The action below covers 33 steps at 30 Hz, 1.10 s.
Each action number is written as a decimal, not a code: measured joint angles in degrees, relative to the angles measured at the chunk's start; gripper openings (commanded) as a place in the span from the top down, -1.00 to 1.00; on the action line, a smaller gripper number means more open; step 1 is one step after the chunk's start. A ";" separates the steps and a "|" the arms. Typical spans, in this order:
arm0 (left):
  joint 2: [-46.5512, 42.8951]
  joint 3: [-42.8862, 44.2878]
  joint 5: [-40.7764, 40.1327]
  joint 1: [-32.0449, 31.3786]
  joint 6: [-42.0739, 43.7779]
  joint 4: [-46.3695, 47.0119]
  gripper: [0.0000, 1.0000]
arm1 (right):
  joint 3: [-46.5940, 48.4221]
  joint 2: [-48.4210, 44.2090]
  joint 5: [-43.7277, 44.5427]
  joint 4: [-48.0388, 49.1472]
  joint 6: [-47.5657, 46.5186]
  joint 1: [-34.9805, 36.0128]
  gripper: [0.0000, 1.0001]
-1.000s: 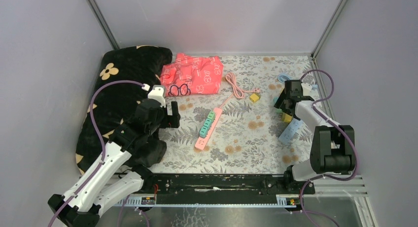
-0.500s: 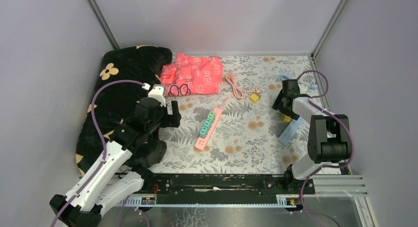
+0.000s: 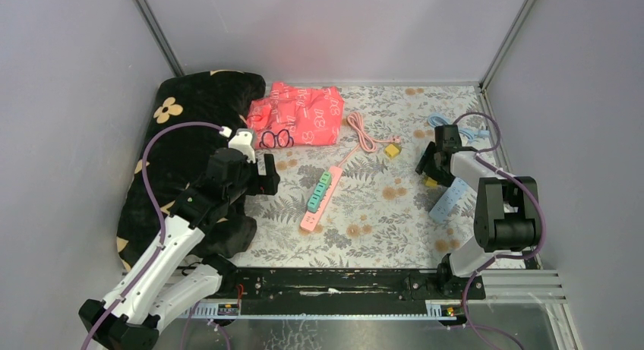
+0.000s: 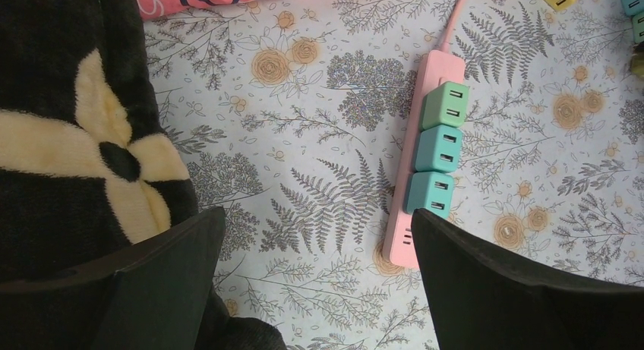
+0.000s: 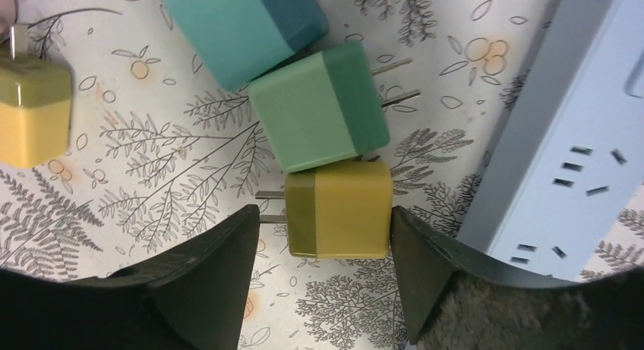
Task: Insert the plug
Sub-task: Adjust the plug at the center of the board.
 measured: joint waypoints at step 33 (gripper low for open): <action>0.28 -0.02 2.10 1.25 0.20 0.15 -1.00 | 1.66 -0.72 1.60 0.07 -5.16 6.32 -0.53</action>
